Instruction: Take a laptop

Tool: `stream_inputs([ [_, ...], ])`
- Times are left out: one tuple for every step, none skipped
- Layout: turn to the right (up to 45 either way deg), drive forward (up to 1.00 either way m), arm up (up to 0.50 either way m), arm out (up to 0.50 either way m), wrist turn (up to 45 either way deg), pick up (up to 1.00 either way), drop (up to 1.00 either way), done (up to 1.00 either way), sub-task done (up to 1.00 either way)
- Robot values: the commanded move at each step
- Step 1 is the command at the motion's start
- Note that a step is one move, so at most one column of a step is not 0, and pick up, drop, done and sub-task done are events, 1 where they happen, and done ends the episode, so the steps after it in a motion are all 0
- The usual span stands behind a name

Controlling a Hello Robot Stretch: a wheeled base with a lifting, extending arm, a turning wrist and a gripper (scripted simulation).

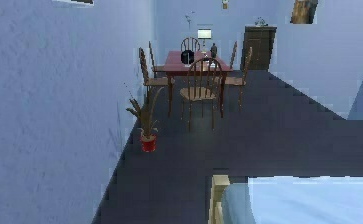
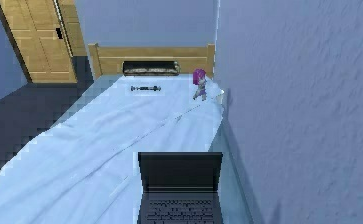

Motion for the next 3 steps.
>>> stream_inputs([
  [0.0, 0.00, 0.50, 0.00, 0.0, 0.00, 0.00, 0.00, 0.00],
  [0.0, 0.00, 0.18, 0.00, 0.0, 0.00, 0.00, 0.00, 0.00],
  [0.0, 0.00, 0.00, 0.10, 0.0, 0.00, 0.00, 0.00, 0.00],
])
